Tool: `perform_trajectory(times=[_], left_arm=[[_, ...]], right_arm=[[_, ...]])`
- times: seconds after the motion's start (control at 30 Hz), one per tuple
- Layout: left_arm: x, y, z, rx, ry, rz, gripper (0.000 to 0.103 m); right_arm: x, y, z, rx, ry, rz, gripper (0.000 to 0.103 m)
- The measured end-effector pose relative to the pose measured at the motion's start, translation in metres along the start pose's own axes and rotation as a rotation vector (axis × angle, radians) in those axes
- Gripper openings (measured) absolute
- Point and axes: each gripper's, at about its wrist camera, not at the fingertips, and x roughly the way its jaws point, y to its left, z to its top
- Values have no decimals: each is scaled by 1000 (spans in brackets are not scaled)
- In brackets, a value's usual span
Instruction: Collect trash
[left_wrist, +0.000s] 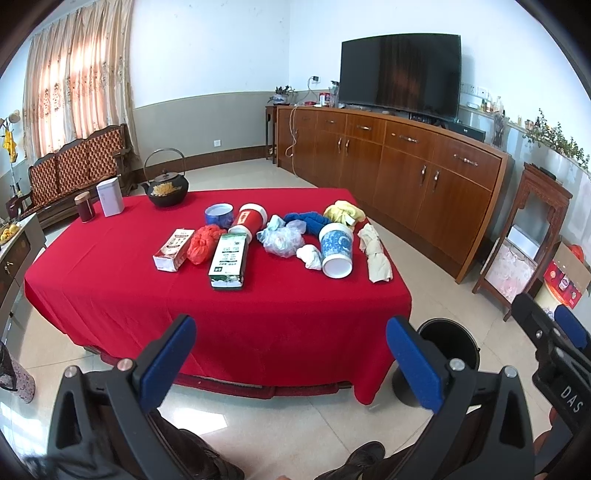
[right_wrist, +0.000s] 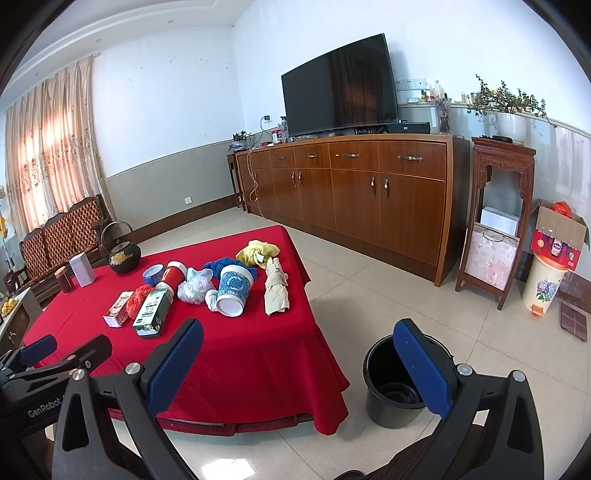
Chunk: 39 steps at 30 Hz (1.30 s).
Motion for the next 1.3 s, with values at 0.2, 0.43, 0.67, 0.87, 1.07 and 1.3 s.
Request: perform_trajectory(times=[0.2,0.43,0.67,0.87,1.07,1.3], left_arm=[[7,10,2,-20,10,22,103],[14,25,10,-55,11,52,103],[26,35,14,-57,14,84,103],[47,45,21,-65,36,99,103],[71,56,30,-84,63,106,103],[104,64,36,-82,101,123,103]], right_arm=[[3,2,-1,-5,7,3,103],[12,10,5,-22,10,13,103],[25,17,8,-33,17,30,103],[48,27,11,-45,40,53,103],[79,40,16,-65,67,71,103],[118,52,23,-74,103,97,103]])
